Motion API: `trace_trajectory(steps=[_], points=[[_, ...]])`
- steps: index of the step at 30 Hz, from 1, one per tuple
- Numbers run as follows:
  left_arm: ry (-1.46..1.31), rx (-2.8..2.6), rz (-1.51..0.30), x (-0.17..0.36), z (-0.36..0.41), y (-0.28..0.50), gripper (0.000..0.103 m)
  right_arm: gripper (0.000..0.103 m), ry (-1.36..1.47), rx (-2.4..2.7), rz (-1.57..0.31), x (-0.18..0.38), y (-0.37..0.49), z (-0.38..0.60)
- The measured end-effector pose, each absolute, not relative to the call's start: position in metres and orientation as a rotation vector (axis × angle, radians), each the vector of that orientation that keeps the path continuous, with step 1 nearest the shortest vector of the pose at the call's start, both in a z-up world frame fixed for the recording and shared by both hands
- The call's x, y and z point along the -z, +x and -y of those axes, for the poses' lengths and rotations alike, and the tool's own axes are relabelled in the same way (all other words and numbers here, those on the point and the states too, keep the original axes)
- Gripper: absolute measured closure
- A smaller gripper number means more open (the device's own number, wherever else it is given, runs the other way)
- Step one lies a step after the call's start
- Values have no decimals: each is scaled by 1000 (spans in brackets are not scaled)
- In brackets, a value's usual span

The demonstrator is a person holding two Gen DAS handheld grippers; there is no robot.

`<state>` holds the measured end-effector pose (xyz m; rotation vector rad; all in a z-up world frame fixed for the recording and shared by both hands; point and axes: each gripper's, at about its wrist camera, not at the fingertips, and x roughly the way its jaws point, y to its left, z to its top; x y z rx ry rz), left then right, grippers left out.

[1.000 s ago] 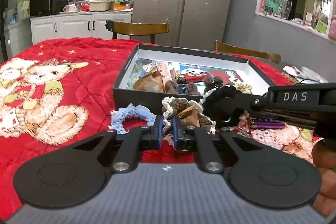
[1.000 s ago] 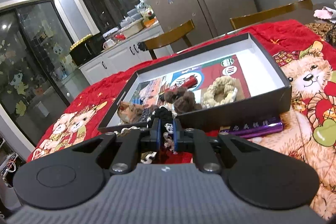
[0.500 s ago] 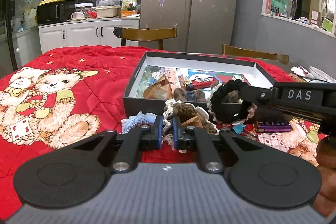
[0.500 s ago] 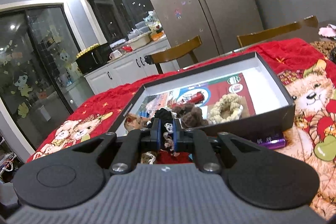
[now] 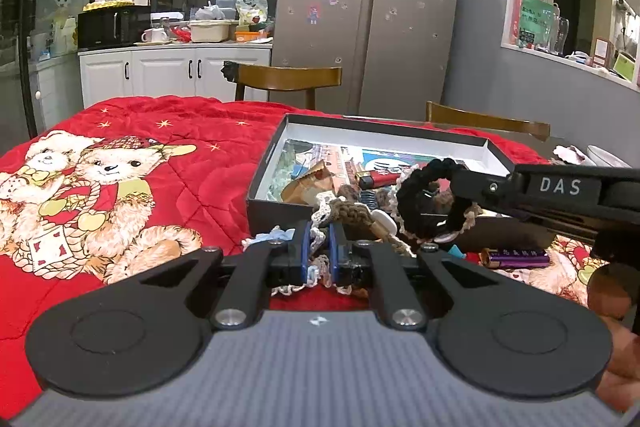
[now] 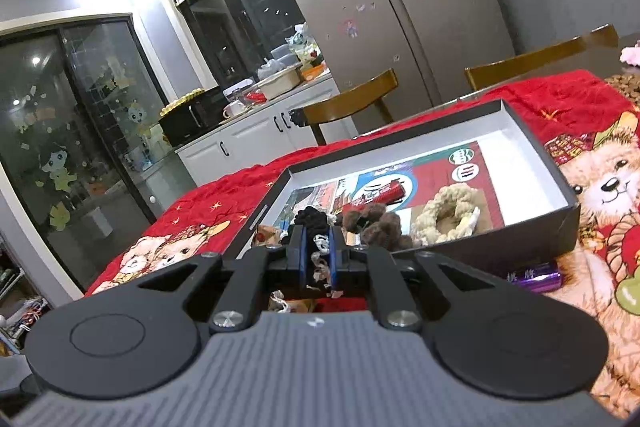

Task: Organize objects
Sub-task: 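Carry both scrunchies over the black box with both tools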

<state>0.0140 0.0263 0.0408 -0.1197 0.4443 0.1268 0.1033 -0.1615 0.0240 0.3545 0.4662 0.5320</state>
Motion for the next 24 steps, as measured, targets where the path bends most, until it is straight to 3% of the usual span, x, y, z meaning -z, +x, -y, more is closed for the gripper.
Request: trace_trajectory(steps=[24], points=[[-105, -84, -340, -101, -29, 21, 91, 90, 409, -502, -376, -77, 115, 181]])
